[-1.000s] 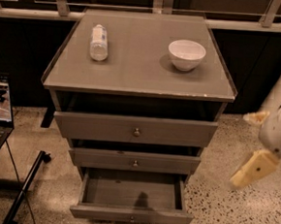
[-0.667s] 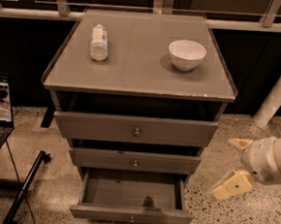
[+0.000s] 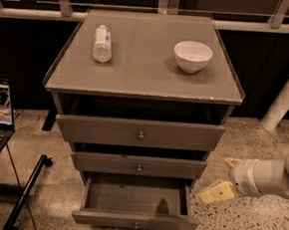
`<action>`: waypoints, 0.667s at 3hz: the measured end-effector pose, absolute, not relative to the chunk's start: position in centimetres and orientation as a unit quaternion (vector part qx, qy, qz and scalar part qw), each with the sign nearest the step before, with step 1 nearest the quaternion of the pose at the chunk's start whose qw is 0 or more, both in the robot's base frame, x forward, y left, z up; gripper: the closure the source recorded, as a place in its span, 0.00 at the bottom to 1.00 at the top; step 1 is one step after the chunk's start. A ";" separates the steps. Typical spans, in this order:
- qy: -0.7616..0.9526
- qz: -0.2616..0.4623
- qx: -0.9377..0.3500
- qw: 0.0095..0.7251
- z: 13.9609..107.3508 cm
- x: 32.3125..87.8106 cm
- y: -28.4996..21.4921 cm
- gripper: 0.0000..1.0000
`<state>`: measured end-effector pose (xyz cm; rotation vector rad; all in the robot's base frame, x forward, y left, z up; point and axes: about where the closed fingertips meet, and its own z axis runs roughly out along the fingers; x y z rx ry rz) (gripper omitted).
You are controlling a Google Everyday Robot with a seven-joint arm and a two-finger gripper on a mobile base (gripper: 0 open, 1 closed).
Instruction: Close bottom drawer
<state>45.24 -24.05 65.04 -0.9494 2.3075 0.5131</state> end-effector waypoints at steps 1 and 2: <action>0.867 0.192 -0.355 0.294 64.9 45.4 -24.0 0.18; 0.866 0.193 -0.356 0.294 65.0 45.4 -23.9 0.41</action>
Offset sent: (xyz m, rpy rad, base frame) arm 0.0025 0.0003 -0.0020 0.0003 0.0000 -0.0064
